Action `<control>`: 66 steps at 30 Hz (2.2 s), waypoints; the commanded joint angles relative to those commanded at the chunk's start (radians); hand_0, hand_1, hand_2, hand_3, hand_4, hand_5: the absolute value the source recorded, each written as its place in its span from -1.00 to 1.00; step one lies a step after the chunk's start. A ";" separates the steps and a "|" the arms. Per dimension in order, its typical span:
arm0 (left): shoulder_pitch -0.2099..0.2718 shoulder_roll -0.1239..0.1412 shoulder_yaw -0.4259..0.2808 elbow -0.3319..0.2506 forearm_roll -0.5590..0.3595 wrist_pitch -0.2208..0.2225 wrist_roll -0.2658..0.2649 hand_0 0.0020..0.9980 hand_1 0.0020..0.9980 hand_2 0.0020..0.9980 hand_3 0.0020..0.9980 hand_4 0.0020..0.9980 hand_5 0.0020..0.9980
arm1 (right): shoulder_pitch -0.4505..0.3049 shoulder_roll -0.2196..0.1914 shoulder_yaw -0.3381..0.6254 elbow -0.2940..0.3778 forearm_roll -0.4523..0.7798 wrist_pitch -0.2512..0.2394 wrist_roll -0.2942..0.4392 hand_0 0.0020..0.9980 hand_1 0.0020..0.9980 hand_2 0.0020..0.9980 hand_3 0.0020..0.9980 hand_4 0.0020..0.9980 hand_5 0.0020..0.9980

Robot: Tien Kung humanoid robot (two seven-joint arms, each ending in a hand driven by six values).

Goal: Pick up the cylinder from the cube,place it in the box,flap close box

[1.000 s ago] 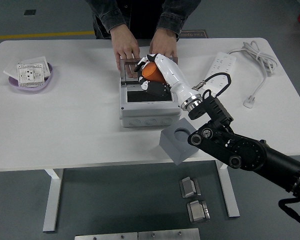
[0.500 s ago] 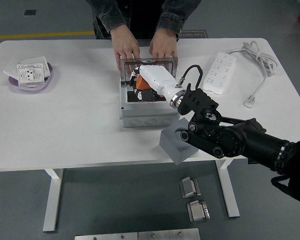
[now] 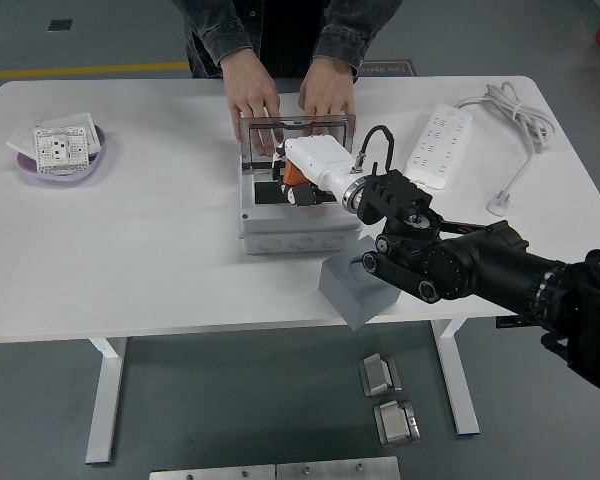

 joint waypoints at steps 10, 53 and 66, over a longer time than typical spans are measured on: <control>-0.003 0.001 0.002 -0.001 0.001 0.000 0.000 0.42 0.41 0.14 0.58 0.50 -0.42 | 0.026 0.013 -0.030 -0.019 -0.112 0.047 -0.017 -0.36 -0.05 0.28 0.39 -0.25 -0.84; 0.006 -0.007 -0.009 0.000 0.006 -0.003 0.000 0.42 0.41 0.12 0.56 0.48 -0.45 | -0.121 -0.124 0.306 0.255 -0.254 0.037 -0.071 0.69 0.55 0.53 0.70 0.43 -0.95; 0.000 -0.001 0.008 0.001 -0.007 -0.004 0.002 0.42 0.41 0.13 0.56 0.48 -0.44 | 0.002 -0.111 0.365 0.206 -0.188 0.071 -0.083 0.66 0.53 0.53 0.68 0.47 -0.88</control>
